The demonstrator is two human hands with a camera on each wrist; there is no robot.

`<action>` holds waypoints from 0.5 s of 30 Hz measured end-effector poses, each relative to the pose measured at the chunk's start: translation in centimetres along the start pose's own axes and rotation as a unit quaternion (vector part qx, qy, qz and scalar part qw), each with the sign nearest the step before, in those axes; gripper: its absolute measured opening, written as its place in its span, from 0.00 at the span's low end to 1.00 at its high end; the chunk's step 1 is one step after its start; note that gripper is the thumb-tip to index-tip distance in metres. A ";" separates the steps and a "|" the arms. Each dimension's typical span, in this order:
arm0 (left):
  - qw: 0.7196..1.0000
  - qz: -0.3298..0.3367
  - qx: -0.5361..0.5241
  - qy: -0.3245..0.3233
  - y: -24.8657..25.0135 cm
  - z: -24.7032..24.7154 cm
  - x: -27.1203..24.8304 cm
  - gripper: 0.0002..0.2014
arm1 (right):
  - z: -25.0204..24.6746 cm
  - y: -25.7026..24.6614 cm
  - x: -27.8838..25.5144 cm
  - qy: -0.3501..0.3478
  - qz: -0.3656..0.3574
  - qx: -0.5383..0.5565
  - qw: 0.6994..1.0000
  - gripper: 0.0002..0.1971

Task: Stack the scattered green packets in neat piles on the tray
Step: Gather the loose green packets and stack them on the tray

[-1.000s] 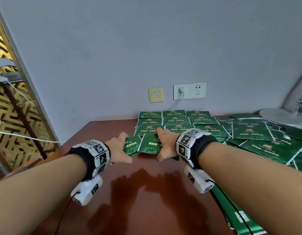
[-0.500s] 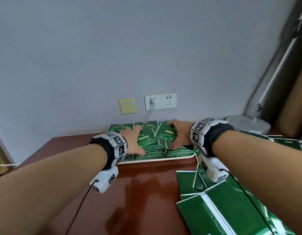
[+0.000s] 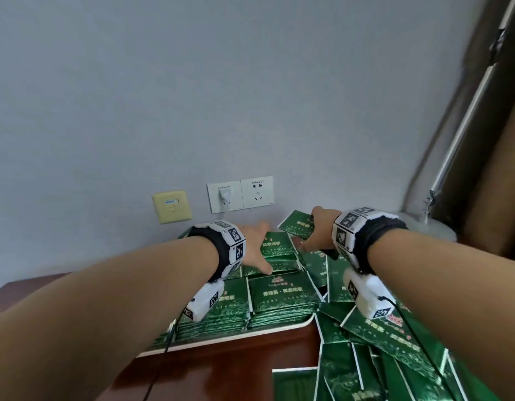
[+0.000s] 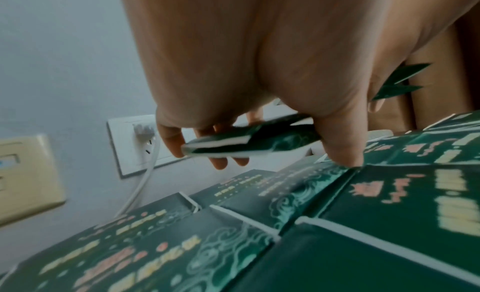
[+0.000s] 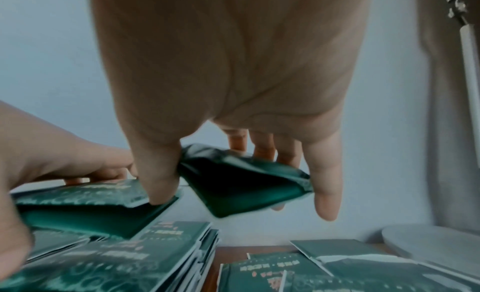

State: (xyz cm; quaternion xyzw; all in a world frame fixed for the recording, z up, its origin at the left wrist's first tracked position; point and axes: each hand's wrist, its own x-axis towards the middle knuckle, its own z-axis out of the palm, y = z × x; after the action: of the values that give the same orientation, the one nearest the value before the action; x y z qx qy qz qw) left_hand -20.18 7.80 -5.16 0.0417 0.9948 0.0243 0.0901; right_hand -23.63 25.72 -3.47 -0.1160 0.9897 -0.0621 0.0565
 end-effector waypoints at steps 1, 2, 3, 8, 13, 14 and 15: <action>1.000 0.000 0.004 -0.002 0.0 0.3 0.7 0.50 | 0.0 0.2 0.6 -0.003 -0.001 0.003 1.000 0.36; 1.000 0.002 0.006 -0.006 0.0 0.6 1.3 0.51 | 0.0 0.4 1.3 -0.006 -0.004 0.005 1.000 0.36; 1.000 0.004 0.007 -0.012 -0.1 0.8 1.7 0.51 | 0.0 0.4 2.0 -0.009 -0.007 0.009 1.000 0.36; 0.999 0.000 0.030 -0.019 -0.9 1.8 2.1 0.49 | 0.4 -1.2 5.1 -0.026 -0.052 0.001 0.998 0.39; 0.999 -0.007 0.041 -0.017 -1.1 2.3 1.3 0.41 | 0.5 -3.3 7.5 -0.029 -0.115 -0.007 0.993 0.37; 0.999 -0.004 0.049 -0.015 -0.9 2.4 1.1 0.40 | 0.7 -3.7 8.0 -0.019 -0.122 -0.006 0.992 0.37; 0.998 -0.001 0.055 -0.013 -0.6 2.4 1.0 0.40 | 0.9 -4.1 8.6 -0.017 -0.131 -0.016 0.991 0.37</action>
State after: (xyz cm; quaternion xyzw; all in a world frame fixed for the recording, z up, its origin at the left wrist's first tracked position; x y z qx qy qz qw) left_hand -20.73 7.35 -7.74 0.0461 0.9933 -0.0315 0.1010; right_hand -30.88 19.65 -4.66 -0.2463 0.9658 -0.0513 0.0630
